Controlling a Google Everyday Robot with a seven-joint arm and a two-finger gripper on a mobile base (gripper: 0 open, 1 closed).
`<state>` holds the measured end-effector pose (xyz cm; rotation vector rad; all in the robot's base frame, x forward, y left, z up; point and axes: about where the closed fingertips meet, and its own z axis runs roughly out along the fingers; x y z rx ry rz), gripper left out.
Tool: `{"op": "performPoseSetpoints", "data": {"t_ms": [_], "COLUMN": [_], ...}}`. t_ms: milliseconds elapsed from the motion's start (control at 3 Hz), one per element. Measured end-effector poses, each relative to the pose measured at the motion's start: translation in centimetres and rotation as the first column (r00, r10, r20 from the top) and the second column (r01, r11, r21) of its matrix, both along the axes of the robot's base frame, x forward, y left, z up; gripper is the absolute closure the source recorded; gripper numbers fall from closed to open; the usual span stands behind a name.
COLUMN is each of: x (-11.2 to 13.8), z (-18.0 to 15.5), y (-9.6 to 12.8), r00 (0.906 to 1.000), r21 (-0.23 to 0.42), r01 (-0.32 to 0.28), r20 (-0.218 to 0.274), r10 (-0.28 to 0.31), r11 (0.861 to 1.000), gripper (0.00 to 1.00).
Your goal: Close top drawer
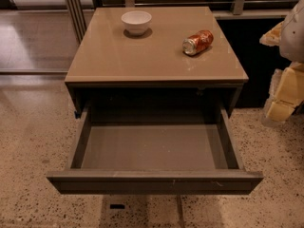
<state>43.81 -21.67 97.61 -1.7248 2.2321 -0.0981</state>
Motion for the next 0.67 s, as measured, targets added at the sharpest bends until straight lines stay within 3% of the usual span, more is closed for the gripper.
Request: {"op": "performPoseSetpoints", "data": {"t_ms": [333,667], "x": [0.0,-0.15], "z": [0.0,0.1], "y": [0.0,0.2], "r00": [1.0,0.9995], "r21": [0.0,0.008], "r01": [0.0,-0.003], "r20": [0.0,0.031], "r10": [0.0,0.003], "r11": [1.0,1.0], "gripper": [0.0,0.18]}}
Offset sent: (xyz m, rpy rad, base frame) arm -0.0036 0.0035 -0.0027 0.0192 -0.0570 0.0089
